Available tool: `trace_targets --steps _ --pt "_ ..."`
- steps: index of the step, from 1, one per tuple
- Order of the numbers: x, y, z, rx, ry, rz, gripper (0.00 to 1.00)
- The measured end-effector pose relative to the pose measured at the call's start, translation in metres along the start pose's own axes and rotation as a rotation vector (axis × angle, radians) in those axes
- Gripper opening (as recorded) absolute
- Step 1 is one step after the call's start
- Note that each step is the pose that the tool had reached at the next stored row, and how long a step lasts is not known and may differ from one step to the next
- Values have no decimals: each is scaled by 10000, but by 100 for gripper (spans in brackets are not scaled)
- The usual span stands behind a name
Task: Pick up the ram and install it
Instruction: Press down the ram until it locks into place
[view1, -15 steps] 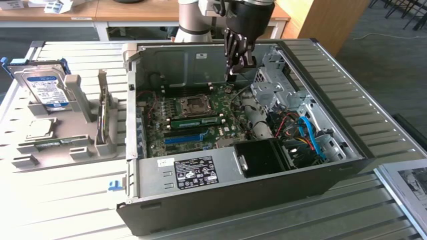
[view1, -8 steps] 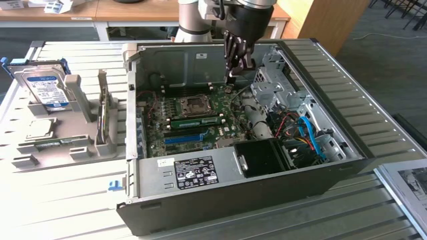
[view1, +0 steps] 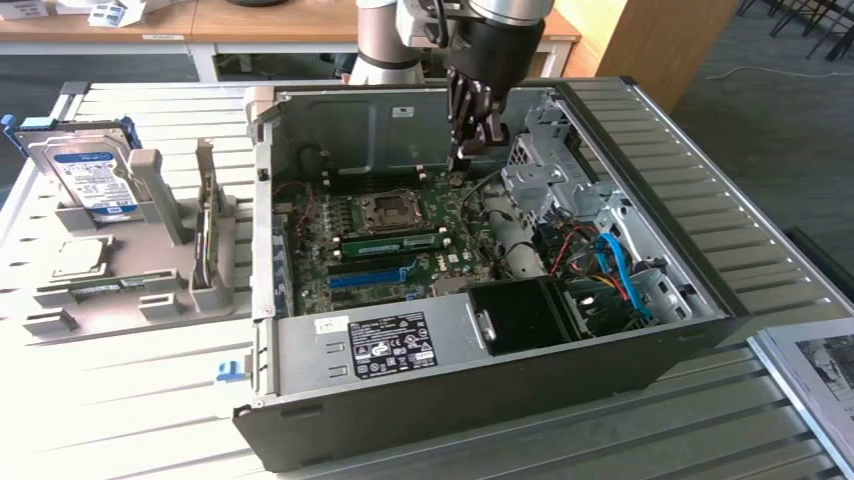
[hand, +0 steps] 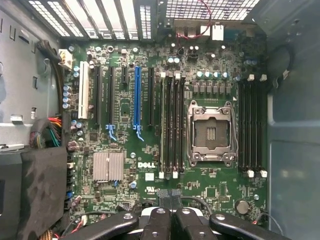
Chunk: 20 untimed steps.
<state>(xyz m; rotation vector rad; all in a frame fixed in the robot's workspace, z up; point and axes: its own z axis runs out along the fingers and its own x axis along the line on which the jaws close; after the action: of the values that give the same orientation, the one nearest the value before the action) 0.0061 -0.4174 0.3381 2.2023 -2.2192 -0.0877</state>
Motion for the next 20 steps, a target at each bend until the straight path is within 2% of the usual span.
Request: trace_targets --steps 20 --pt "4 -8 154 0 -1 0 10"
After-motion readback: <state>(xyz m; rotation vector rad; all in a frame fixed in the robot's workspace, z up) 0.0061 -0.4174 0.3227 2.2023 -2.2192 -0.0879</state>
